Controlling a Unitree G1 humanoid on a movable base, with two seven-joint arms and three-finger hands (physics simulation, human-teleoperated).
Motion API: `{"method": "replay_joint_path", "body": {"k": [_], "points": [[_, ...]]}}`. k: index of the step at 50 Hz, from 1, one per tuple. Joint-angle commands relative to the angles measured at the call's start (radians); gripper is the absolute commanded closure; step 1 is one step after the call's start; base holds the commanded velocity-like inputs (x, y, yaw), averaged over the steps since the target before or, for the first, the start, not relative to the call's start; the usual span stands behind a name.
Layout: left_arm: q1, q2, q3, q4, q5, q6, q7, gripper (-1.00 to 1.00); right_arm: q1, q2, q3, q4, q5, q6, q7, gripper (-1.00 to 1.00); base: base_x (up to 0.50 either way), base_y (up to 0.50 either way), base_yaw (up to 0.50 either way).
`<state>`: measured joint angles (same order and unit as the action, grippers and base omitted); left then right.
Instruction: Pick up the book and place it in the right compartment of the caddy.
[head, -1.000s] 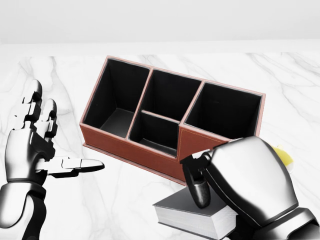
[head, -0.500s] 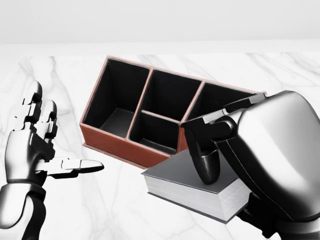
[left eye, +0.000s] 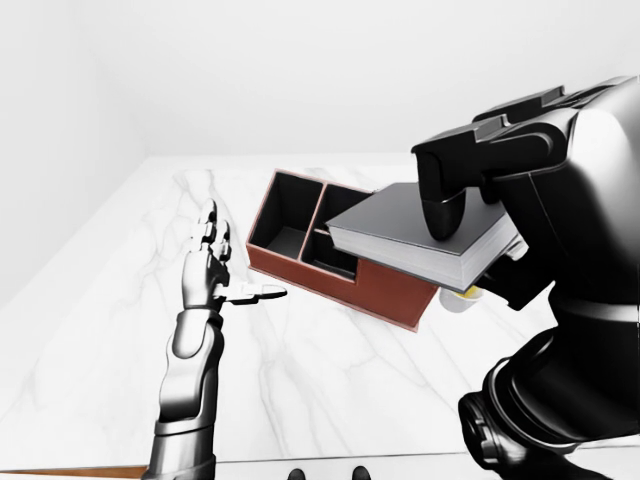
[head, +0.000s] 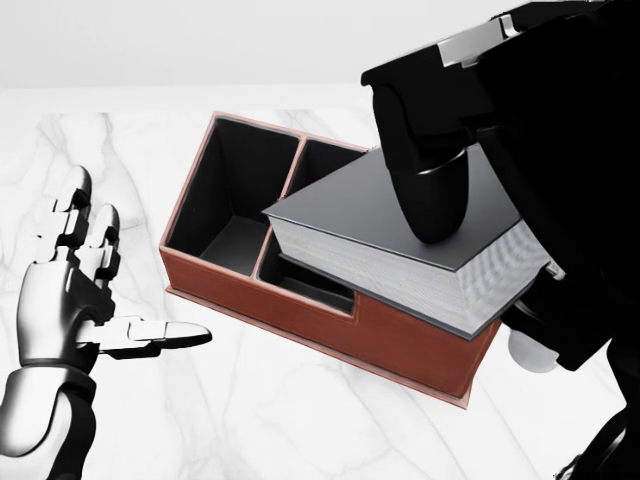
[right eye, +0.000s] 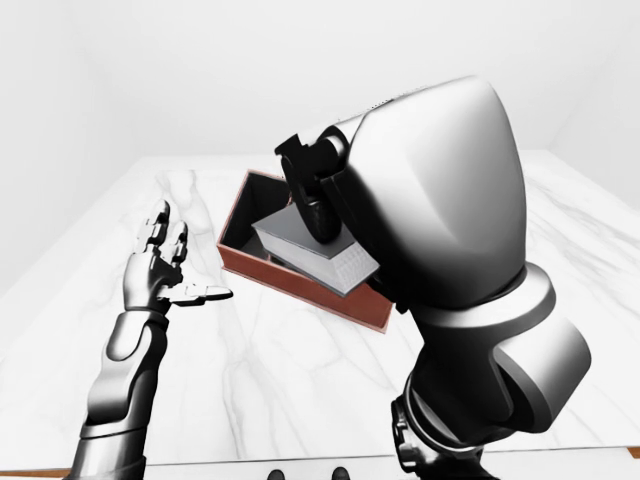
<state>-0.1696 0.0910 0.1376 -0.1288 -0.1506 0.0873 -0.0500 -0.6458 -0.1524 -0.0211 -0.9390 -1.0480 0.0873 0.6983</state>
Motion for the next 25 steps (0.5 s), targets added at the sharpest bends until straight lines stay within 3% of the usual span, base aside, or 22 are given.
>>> {"method": "replay_joint_path", "body": {"k": [1,14,25], "points": [[-0.001,-0.002,-0.005,-0.004,0.003,0.000,-0.003,-1.00,-0.220,-0.088,-0.048,0.153,0.020,0.000,0.000,1.00,0.00,0.00,0.00],[-0.019,0.013,0.015,0.018,-0.015,0.000,-0.010,-1.00,-0.398,-0.165,-0.053,0.528,0.056,0.000,0.000,1.00,0.00,0.00,0.00],[-0.029,0.026,0.032,0.033,-0.033,0.000,-0.013,-1.00,-0.534,-0.200,-0.042,0.997,0.054,0.000,0.000,1.00,0.00,0.00,0.00]]}}
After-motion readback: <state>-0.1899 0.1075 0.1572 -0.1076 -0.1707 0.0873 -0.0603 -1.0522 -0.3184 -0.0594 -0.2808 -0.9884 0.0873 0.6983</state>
